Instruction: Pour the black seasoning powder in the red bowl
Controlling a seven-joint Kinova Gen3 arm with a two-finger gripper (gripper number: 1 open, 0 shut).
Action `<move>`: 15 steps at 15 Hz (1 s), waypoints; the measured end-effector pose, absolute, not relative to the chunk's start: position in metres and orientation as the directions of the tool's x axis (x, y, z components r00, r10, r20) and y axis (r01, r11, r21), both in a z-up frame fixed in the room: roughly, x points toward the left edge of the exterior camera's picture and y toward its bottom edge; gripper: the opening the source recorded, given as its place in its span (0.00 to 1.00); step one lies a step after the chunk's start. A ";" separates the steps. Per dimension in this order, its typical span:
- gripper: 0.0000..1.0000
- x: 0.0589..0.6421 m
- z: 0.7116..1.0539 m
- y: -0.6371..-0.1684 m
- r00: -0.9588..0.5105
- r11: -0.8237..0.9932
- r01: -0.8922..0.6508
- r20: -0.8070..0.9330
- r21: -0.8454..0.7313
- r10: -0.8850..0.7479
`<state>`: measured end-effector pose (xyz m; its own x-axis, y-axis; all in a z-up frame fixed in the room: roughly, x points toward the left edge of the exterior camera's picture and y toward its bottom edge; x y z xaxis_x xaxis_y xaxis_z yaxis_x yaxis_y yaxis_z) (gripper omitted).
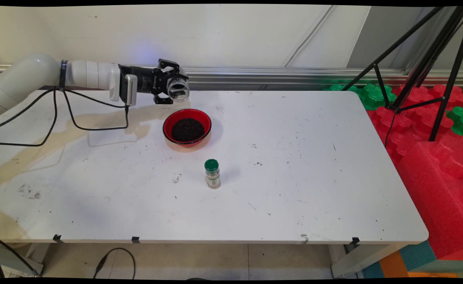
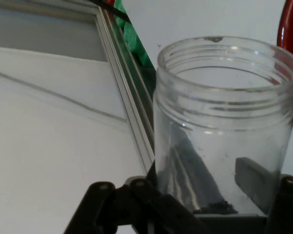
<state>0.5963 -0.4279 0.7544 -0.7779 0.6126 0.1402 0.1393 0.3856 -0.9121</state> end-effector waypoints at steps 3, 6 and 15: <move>0.00 0.596 0.755 -0.427 -0.767 0.343 0.191 0.078 -0.920 0.636; 0.00 0.595 0.755 -0.427 -0.754 0.299 0.241 0.016 -0.923 0.657; 0.00 0.590 0.757 -0.426 -0.692 0.161 0.381 -0.165 -0.911 0.703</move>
